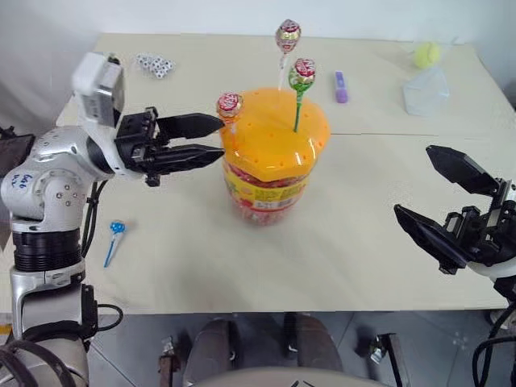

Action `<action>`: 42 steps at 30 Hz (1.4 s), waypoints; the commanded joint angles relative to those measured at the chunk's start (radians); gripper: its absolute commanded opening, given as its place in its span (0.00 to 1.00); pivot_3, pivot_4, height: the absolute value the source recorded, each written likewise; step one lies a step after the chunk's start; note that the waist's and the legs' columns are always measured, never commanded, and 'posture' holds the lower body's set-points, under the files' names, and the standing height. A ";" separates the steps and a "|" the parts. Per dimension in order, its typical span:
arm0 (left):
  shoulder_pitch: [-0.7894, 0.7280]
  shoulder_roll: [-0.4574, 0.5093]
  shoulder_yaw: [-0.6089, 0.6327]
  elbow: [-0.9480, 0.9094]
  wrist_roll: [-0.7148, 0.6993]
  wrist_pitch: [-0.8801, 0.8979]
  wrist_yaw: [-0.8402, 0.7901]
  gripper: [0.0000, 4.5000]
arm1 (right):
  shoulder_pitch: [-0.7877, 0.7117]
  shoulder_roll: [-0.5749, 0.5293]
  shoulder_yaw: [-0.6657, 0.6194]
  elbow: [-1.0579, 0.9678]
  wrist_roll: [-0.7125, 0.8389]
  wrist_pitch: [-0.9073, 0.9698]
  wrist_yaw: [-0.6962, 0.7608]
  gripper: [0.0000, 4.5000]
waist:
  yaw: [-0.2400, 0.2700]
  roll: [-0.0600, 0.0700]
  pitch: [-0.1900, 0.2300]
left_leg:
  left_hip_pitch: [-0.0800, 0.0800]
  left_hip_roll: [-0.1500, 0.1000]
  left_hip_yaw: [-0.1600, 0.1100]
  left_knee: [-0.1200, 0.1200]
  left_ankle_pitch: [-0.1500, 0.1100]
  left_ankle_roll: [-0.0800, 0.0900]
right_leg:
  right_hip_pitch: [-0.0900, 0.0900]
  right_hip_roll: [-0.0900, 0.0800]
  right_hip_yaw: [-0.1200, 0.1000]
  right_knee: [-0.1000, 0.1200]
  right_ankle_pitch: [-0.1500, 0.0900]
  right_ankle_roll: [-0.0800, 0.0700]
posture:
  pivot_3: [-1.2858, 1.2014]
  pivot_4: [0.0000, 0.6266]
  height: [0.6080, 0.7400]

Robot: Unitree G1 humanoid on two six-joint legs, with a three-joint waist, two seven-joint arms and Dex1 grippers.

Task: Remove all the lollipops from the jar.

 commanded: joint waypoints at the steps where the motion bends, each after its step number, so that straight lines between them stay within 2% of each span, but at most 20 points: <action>1: -0.050 -0.057 -0.026 -0.010 0.021 -0.028 0.043 0.55 | 0.016 0.018 -0.024 -0.056 0.017 -0.030 -0.022 1.00 | 0.004 0.000 0.000 | 0.000 0.000 -0.001 0.001 0.000 0.000 | 0.000 0.000 0.000 0.000 0.000 0.000 | 0.52 0.24 1.00; 3: -0.070 -0.097 -0.046 -0.003 0.053 -0.062 0.060 0.55 | 0.030 0.026 -0.019 -0.068 0.012 -0.031 -0.023 1.00 | 0.013 0.000 0.000 | -0.001 0.000 -0.003 0.002 0.000 0.001 | 0.002 0.000 0.000 -0.001 0.000 0.000 | 0.52 0.24 1.00; 4: -0.078 -0.111 -0.046 0.005 0.052 -0.059 0.069 0.51 | 0.033 0.028 -0.018 -0.071 0.010 -0.032 -0.025 1.00 | 0.020 0.000 0.000 | -0.001 0.000 -0.003 0.003 -0.001 0.001 | 0.002 0.000 0.000 -0.001 0.000 0.000 | 0.52 0.24 1.00; 7: -0.084 -0.116 -0.041 0.016 0.041 -0.045 0.055 0.35 | 0.039 0.031 -0.018 -0.077 0.008 -0.036 -0.028 1.00 | 0.025 0.000 0.000 | -0.001 0.000 -0.004 0.005 -0.002 0.003 | 0.002 0.000 0.000 -0.001 0.000 0.000 | 0.52 0.24 1.00; 12: -0.081 -0.107 -0.014 0.030 0.021 -0.035 0.044 0.03 | 0.041 0.027 -0.007 -0.082 0.011 -0.040 -0.026 1.00 | 0.025 0.000 0.000 | -0.001 0.000 -0.004 0.006 -0.002 0.003 | 0.002 0.000 0.000 -0.001 0.000 0.000 | 0.52 0.24 1.00; 13: -0.085 -0.112 0.010 0.038 -0.005 -0.022 0.054 0.01 | 0.037 0.023 0.006 -0.086 0.012 -0.036 -0.020 1.00 | 0.025 0.000 0.000 | -0.001 0.000 -0.005 0.006 -0.002 0.003 | 0.003 0.000 0.000 -0.001 0.000 0.000 | 0.52 0.24 1.00; 18: -0.112 -0.131 0.224 0.097 -0.235 0.129 0.254 0.01 | -0.035 -0.010 0.113 -0.075 -0.001 -0.014 0.037 1.00 | 0.019 0.000 0.000 | -0.001 0.001 -0.006 0.007 -0.002 0.003 | 0.003 0.000 0.000 -0.001 0.000 0.000 | 0.52 0.24 1.00; 22: -0.016 -0.033 0.347 0.120 -0.239 0.194 0.381 0.01 | -0.109 -0.076 0.210 -0.011 -0.055 -0.005 0.173 1.00 | 0.003 0.000 0.000 | -0.001 0.001 -0.007 0.006 -0.002 0.003 | 0.003 0.000 0.000 0.001 0.000 0.000 | 0.52 0.24 1.00; 25: 0.237 0.117 0.328 0.026 -0.153 0.245 0.333 0.01 | -0.151 -0.116 0.260 0.067 -0.096 -0.013 0.284 1.00 | -0.004 0.000 0.000 | 0.001 0.001 -0.007 0.003 -0.002 0.002 | 0.003 0.000 -0.001 0.000 0.000 0.000 | 0.52 0.24 1.00; 27: 0.468 0.169 0.356 -0.058 -0.136 0.281 0.311 0.01 | -0.184 -0.136 0.283 0.141 -0.133 -0.030 0.360 1.00 | -0.008 0.000 0.000 | 0.001 0.001 -0.006 0.002 -0.003 0.002 | 0.003 0.000 -0.001 -0.001 0.000 0.000 | 0.52 0.24 1.00; 29: 0.666 0.173 0.390 -0.124 -0.132 0.313 0.333 0.01 | -0.203 -0.153 0.296 0.204 -0.176 -0.059 0.432 1.00 | -0.004 -0.001 0.001 | 0.001 0.003 -0.006 0.002 -0.005 0.003 | 0.003 -0.001 -0.001 -0.002 0.000 0.000 | 0.52 0.24 1.00; 32: 0.885 0.168 0.370 -0.176 -0.029 0.263 0.354 0.01 | -0.202 -0.178 0.297 0.282 -0.234 -0.105 0.519 1.00 | 0.014 -0.003 0.002 | -0.001 0.004 -0.008 0.004 -0.005 0.003 | 0.003 -0.002 -0.002 -0.004 0.000 0.000 | 0.52 0.24 1.00; 37: 1.012 0.140 0.371 -0.235 0.007 0.244 0.393 0.01 | -0.221 -0.184 0.281 0.353 -0.255 -0.122 0.560 1.00 | 0.025 -0.001 0.001 | 0.001 0.004 -0.009 0.005 -0.006 0.001 | 0.009 -0.005 -0.002 -0.014 -0.001 -0.002 | 0.52 0.24 1.00; 42: 1.020 0.147 0.355 -0.228 0.065 0.141 0.342 0.29 | -0.222 -0.175 0.265 0.337 -0.236 -0.093 0.521 1.00 | 0.016 0.003 0.000 | 0.001 0.006 -0.008 0.003 -0.008 -0.002 | 0.006 -0.004 -0.002 -0.010 -0.002 -0.003 | 0.52 0.24 1.00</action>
